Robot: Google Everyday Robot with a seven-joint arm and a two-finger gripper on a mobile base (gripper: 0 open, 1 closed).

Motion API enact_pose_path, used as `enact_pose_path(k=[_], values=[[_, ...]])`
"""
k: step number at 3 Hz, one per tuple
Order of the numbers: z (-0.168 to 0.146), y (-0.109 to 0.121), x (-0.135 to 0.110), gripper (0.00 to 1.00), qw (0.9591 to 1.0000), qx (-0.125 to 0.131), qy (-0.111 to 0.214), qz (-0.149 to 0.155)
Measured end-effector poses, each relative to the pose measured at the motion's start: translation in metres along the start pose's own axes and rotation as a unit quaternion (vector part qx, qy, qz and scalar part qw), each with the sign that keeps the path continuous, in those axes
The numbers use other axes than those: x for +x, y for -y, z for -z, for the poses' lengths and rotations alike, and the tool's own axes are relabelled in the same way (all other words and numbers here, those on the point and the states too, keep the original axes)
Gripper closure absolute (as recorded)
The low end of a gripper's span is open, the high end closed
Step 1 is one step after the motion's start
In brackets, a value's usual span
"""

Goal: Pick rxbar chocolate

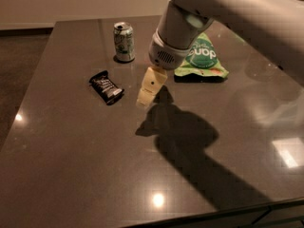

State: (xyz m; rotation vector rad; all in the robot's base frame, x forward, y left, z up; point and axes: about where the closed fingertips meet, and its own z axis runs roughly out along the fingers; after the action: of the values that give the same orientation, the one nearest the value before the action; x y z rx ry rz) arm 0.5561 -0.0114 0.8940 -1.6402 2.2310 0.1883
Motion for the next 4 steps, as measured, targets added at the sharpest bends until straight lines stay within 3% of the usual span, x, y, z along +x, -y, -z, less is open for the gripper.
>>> enact_pose_path(k=[1,2,3,4], values=[[-0.021,-0.004,-0.027,0.0,1.0,-0.002,0.002,0.006],[-0.052,-0.011,-0.058,0.0,0.9995,-0.001,-0.01,0.03],[-0.069,-0.01,-0.067,0.0,0.999,-0.002,-0.021,0.04],[-0.089,-0.01,-0.074,0.02,0.998,-0.019,-0.035,0.048]])
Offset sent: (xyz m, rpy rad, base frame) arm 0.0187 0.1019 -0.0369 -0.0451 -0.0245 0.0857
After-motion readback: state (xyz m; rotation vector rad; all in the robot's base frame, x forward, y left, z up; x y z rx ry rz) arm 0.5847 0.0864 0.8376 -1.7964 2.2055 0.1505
